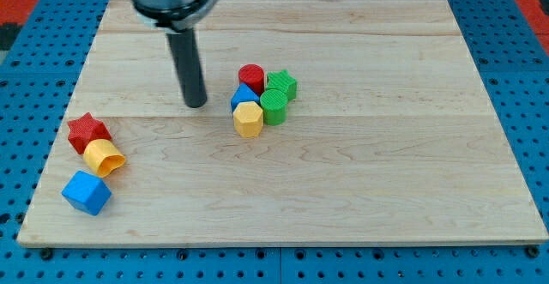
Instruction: Move the blue triangle slightly
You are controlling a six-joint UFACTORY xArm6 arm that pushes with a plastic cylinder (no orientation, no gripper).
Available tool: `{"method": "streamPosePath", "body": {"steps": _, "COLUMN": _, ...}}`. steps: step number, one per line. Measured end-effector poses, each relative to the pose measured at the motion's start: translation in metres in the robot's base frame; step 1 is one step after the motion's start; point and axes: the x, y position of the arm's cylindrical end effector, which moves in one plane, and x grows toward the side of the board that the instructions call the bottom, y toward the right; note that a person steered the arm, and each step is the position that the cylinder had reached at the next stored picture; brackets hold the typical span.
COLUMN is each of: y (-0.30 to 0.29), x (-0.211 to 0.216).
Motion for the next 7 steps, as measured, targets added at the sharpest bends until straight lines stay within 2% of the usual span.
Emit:
{"method": "streamPosePath", "body": {"steps": 2, "y": 0.009, "x": 0.018}}
{"method": "streamPosePath", "body": {"steps": 3, "y": 0.033, "x": 0.02}}
{"method": "streamPosePath", "body": {"steps": 7, "y": 0.059, "x": 0.022}}
